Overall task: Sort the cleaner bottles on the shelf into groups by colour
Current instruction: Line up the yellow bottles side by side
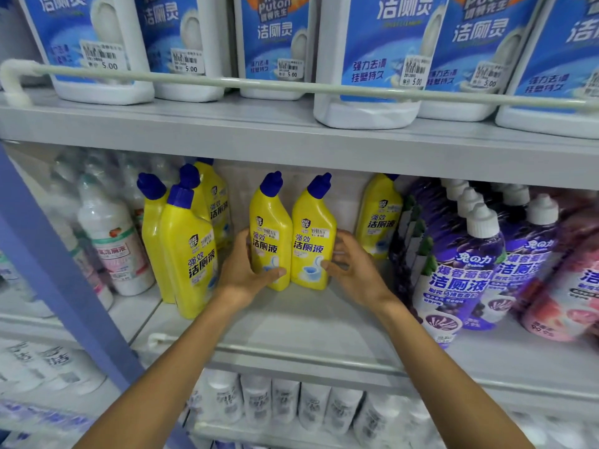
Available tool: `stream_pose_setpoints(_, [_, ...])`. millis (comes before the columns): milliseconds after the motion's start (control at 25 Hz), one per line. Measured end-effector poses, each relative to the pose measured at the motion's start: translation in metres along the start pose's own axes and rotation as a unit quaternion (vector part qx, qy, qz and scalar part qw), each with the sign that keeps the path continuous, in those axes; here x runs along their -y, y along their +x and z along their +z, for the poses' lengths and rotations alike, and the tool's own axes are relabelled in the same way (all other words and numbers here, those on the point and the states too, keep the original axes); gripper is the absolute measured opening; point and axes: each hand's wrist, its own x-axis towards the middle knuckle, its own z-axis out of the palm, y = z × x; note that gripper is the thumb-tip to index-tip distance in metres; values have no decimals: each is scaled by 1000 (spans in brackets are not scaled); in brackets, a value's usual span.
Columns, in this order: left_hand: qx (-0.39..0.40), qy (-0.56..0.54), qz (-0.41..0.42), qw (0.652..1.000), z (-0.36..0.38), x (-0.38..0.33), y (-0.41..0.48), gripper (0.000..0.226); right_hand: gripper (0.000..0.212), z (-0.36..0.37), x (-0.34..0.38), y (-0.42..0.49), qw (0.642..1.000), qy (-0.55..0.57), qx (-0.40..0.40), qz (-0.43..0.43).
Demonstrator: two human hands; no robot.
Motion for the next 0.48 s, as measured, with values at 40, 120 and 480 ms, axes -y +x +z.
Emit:
stream_pose_setpoints(40, [-19, 19, -3, 1000, 3, 0, 4, 84, 49, 1, -1, 6, 1000, 1, -4, -1])
stream_pose_setpoints(120, [-65, 50, -9, 997, 11, -2, 15, 82, 49, 5, -2, 17, 1000, 3, -18, 3])
stream_pose_setpoints(480, [-131, 115, -25, 984, 30, 35, 49, 60, 40, 23, -26, 50, 997, -3, -76, 22])
